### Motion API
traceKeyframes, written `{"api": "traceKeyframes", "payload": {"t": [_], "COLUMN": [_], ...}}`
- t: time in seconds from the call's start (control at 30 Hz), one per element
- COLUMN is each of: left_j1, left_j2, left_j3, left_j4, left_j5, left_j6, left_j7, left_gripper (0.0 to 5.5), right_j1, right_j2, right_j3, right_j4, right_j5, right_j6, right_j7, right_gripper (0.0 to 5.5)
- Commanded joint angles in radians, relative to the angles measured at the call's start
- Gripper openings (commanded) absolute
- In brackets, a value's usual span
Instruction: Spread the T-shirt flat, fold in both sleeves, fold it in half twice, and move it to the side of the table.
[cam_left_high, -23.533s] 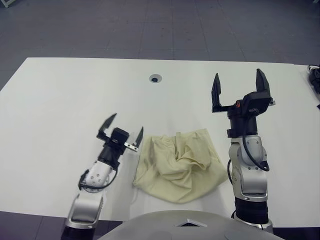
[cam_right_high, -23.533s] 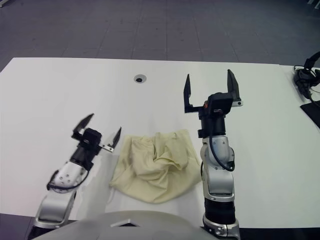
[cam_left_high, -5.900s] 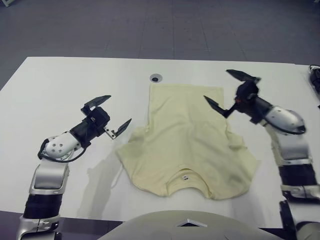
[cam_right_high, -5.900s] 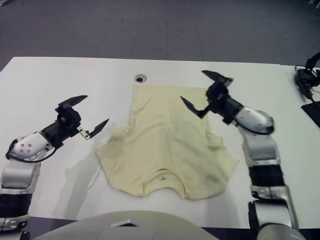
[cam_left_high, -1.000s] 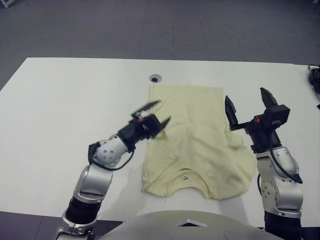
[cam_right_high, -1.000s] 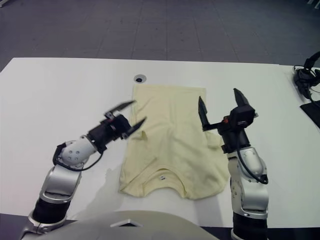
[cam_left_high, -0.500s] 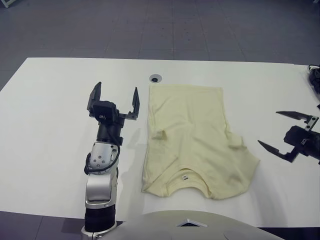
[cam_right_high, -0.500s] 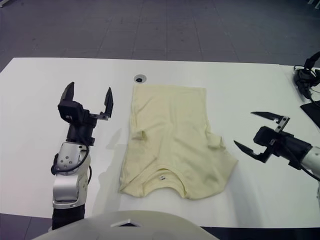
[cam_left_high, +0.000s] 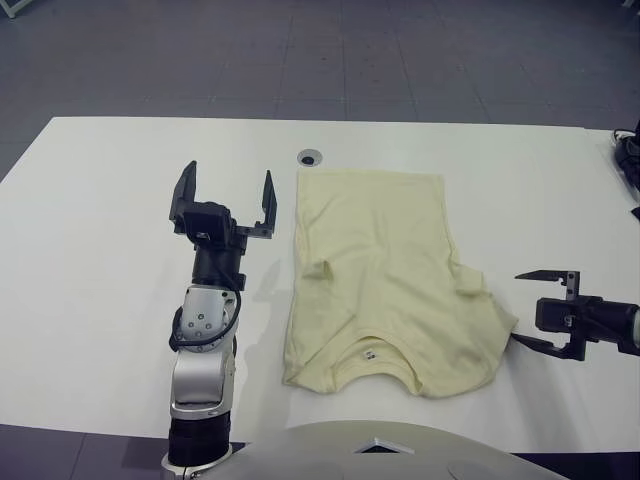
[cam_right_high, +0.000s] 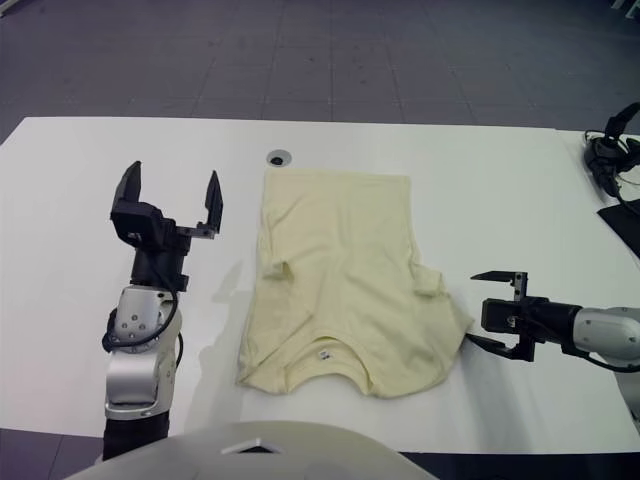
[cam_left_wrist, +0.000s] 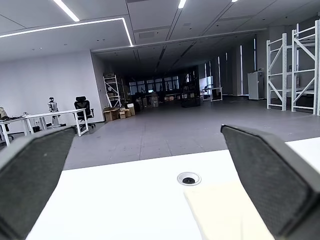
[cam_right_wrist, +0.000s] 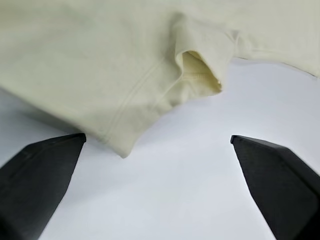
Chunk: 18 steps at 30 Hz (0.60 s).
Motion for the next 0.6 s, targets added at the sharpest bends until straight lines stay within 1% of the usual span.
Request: {"api": "traceKeyframes", "payload": {"t": [0.03, 0.1, 0.27, 0.6], "left_j1": [0.0, -0.002, -0.002, -0.004], "left_j2": [0.01, 0.012, 0.015, 0.021], "left_j3": [0.003, 0.002, -0.002, 0.007], "left_j4": [-0.003, -0.003, -0.004, -0.008], "left_j5": [0.004, 0.009, 0.015, 0.011], "left_j6": [-0.006, -0.009, -0.013, -0.012], "left_j7": [0.008, 0.011, 0.014, 0.017], "left_gripper": [5.4, 5.4, 5.4, 5.4], "right_j1": [0.005, -0.002, 0.004, 0.015], "right_j2": [0.014, 0.006, -0.012, -0.024], "right_j3": [0.079, 0.09, 0.091, 0.112], "right_j4": [0.05, 0.062, 0.061, 0.026], "right_j5": [-0.047, -0.041, -0.018, 0.001], "right_j6": [0.008, 0.001, -0.006, -0.001], "right_j7": [-0.005, -0.004, 0.007, 0.015], "right_gripper": [4.73, 4.33, 3.6, 1.89]}}
